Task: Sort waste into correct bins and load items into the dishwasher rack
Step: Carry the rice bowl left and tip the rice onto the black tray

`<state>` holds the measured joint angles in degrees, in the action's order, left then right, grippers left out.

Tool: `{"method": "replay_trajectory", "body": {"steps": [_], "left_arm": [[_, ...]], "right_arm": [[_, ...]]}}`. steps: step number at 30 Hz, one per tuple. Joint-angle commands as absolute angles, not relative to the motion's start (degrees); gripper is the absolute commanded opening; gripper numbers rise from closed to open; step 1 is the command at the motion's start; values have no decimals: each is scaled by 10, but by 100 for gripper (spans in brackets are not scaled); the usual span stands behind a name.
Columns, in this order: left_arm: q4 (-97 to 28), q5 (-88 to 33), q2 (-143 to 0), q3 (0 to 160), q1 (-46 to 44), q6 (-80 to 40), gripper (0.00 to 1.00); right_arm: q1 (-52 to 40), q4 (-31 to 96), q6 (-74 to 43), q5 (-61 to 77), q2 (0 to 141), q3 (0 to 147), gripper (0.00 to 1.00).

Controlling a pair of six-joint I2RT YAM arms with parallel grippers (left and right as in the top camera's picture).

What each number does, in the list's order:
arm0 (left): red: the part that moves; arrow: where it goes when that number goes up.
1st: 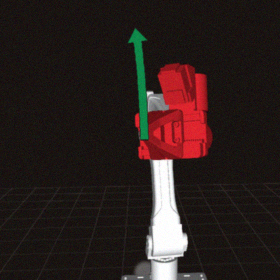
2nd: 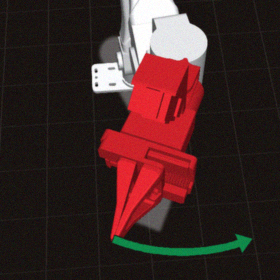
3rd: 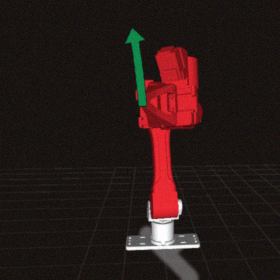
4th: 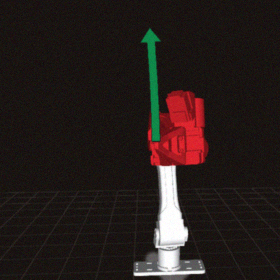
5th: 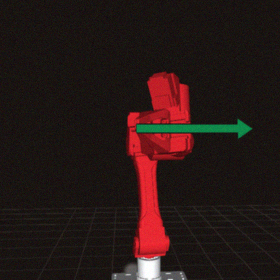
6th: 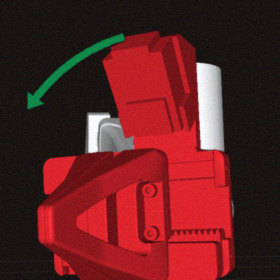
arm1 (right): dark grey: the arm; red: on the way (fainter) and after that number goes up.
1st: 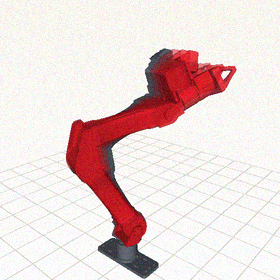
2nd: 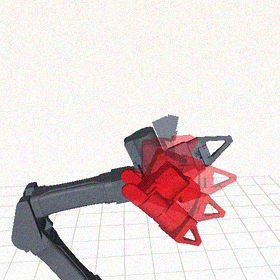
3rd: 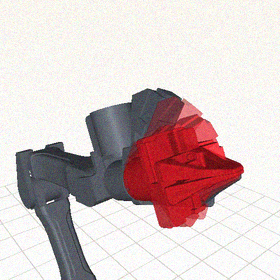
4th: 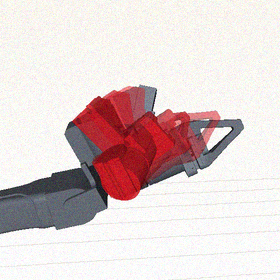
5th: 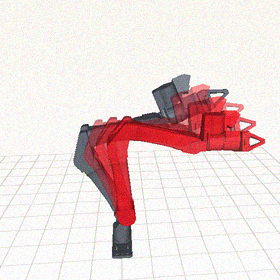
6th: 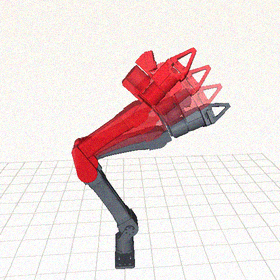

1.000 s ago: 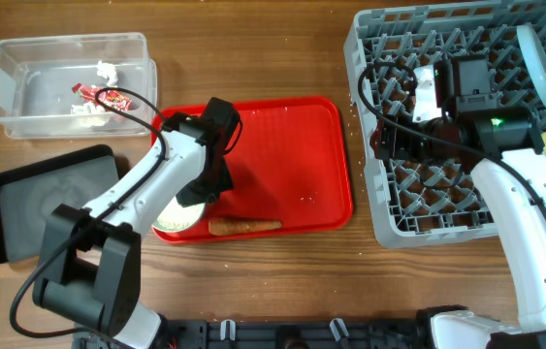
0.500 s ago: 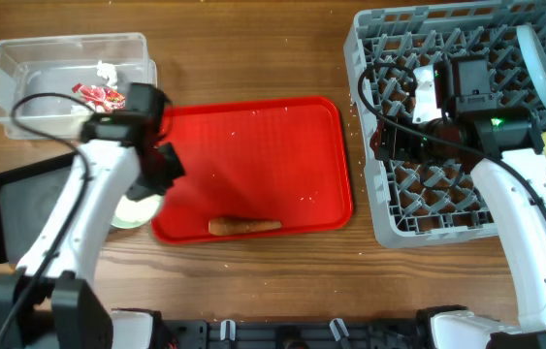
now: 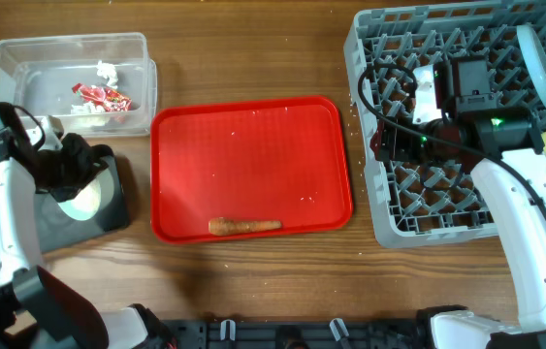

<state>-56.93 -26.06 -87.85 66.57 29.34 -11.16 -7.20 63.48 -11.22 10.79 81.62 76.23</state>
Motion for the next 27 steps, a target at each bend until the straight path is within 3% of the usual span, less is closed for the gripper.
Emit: {"method": "replay_trajectory", "body": {"steps": [1,15,24,27], "left_arm": [[-563,-338,-918,677,328,-84,4],[-560,-658,-1013,674,473,14,4],[-653,-758,-1092,674,495,238,4],[-693,-791,-1091,674,495,367,4]], "right_arm": [[-72,637,-105,99,808,761,82],[-72,637,-105,99,808,761,82],[-72,637,-105,99,808,761,82],[-72,637,-105,99,808,761,81]]}}
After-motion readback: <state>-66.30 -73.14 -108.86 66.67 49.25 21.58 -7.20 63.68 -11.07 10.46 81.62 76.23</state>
